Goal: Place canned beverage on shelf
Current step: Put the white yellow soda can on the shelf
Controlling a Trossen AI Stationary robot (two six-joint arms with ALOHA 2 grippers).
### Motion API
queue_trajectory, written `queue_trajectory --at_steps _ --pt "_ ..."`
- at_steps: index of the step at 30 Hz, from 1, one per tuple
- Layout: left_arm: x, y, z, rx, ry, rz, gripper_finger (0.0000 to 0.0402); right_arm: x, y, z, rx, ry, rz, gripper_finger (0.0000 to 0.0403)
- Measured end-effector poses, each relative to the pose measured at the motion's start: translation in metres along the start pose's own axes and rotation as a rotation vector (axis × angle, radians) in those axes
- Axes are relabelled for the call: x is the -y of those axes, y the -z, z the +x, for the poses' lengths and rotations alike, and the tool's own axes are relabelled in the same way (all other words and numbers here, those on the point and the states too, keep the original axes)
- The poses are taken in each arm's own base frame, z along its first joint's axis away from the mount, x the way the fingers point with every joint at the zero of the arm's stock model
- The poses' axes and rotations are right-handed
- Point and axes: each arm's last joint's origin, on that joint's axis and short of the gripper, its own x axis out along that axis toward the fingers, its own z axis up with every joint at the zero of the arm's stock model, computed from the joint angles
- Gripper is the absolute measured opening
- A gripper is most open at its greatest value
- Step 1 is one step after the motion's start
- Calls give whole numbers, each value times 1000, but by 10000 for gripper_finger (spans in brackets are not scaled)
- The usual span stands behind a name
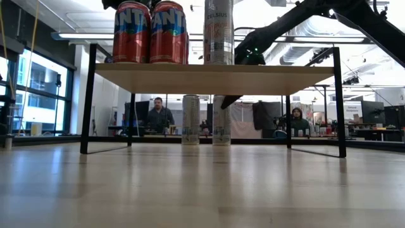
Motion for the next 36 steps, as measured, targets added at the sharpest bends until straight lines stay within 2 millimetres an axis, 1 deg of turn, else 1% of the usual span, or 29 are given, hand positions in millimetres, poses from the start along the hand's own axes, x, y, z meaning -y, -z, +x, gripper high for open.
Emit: queue_trajectory --at_steps 3,8,10,12,16,18,20,23,27,31,36 --pt "0 0 0 0 0 1 0 -1 -1 1 2 -5 -20 266" --pt "0 0 0 0 0 8 0 -2 -1 1 -1 -11 -2 263" --pt "0 0 0 0 0 8 0 -4 -1 -1 -9 -16 3 260" --pt "0 0 0 0 0 8 0 -6 -6 -7 -17 -11 1 259" --pt "0 0 0 1 0 8 0 -9 -22 -29 13 44 -36 258" --pt "0 0 0 1 0 3 0 -12 -28 -37 31 54 -33 257" --pt "0 0 0 2 1 -6 0 -16 -32 -43 27 54 -23 257" --pt "4 -2 -4 20 38 -40 0 -23 -36 -59 20 51 -10 257" --pt "17 -9 -24 90 131 -13 0 -38 -43 -90 17 84 -47 257" --pt "29 -14 -42 132 131 -1 0 -56 -51 -125 49 130 -82 257" --pt "43 -22 -62 199 164 -49 0 -81 -61 -158 91 162 -127 257"
